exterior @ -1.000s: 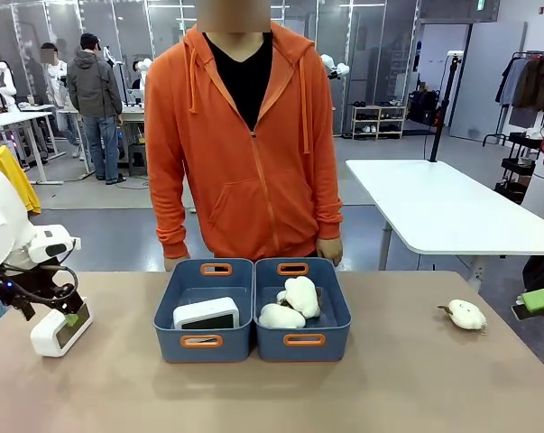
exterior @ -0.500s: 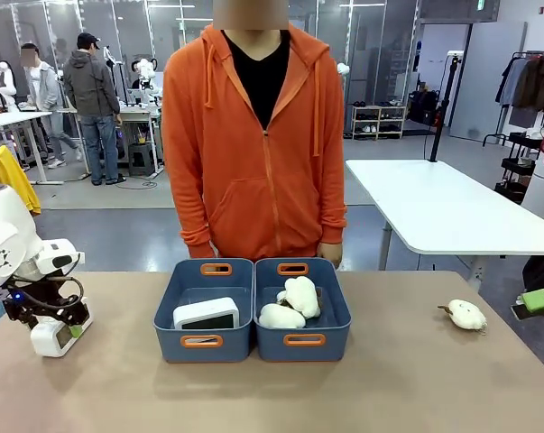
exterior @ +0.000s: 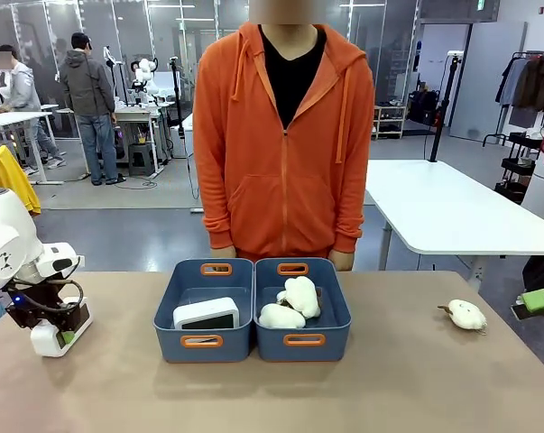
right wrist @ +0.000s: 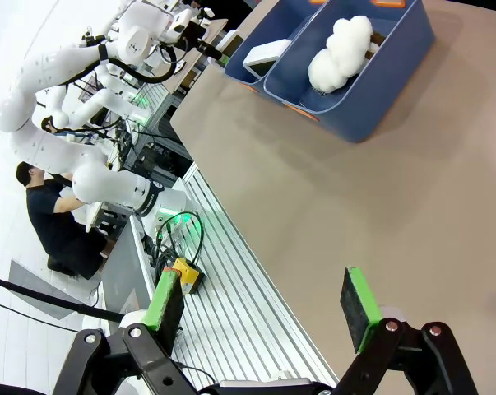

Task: Sort the digital clocks into the basket.
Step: Pick up the Digital clock from the table and place it into the empty Plastic storage basket.

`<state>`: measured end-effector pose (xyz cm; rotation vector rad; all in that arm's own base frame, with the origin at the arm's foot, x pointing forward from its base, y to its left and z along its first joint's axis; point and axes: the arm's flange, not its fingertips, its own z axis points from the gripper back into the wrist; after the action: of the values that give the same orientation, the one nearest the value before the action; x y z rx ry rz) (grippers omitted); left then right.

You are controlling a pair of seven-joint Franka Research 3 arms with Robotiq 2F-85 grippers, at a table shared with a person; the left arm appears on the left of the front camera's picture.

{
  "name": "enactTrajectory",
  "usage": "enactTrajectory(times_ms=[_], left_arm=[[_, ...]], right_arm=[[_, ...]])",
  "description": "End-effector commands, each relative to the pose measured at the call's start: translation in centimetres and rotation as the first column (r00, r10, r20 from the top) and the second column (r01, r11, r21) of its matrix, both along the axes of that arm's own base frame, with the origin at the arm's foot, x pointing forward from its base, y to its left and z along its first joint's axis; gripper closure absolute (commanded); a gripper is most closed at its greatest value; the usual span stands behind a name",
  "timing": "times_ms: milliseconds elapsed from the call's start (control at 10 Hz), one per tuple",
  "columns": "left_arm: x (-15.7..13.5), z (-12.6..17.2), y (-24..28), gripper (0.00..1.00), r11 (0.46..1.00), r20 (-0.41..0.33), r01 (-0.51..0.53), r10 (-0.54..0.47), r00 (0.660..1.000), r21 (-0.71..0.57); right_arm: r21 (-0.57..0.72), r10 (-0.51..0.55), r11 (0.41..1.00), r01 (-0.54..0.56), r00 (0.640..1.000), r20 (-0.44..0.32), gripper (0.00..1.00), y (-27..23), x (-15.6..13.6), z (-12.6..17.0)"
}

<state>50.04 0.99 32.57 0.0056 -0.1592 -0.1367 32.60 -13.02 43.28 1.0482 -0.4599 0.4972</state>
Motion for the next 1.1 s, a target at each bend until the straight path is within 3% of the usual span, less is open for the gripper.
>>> enactTrajectory(times_ms=[0,100,200,300,400,500,700,800,1000], left_arm=[[0.2,0.9,0.7,0.83,1.0,0.037,-0.02,0.019,0.999,0.017],[-0.2,2.2,0.9,0.88,0.999,0.066,0.031,-0.031,0.997,-0.006],[-0.9,4.8,1.5,0.88,0.964,0.035,0.265,-0.266,0.963,0.032],[-1.7,8.6,3.1,0.88,0.94,0.066,0.338,-0.34,0.938,0.05],[-3.6,13.0,2.8,0.88,0.907,0.136,0.419,-0.419,0.898,0.026],[-4.8,15.7,0.7,0.88,0.854,0.159,0.52,-0.517,0.841,0.024],[-5.5,17.2,-4.8,0.88,0.705,0.171,0.708,-0.705,0.689,0.054],[-5.4,17.7,-8.3,0.88,0.647,0.17,0.759,-0.758,0.629,0.078],[-4.4,17.2,-15.5,0.88,0.615,0.208,0.779,-0.784,0.585,0.126]], right_arm=[[0.007,0.007,1.0,-0.007,1.0,0.002,0.03,0.0,-0.1,0.3],[0.007,0.007,1.0,-0.007,1.0,0.002,0.03,0.0,-0.1,0.3],[0.007,0.007,1.0,-0.007,1.0,0.002,0.03,0.0,-0.1,0.3],[0.007,0.007,1.0,-0.007,1.0,0.002,0.03,0.0,-0.1,0.3],[0.007,0.007,1.0,-0.007,1.0,0.002,0.03,0.0,-0.1,0.3],[0.007,0.007,1.0,-0.007,1.0,0.002,0.03,0.0,-0.1,0.3],[0.007,0.007,1.0,-0.007,1.0,0.002,0.03,0.0,-0.1,0.3],[0.007,0.007,1.0,-0.007,1.0,0.002,0.03,0.0,-0.1,0.3],[0.007,0.007,1.0,-0.007,1.0,0.002,0.03,0.0,-0.1,0.3]])
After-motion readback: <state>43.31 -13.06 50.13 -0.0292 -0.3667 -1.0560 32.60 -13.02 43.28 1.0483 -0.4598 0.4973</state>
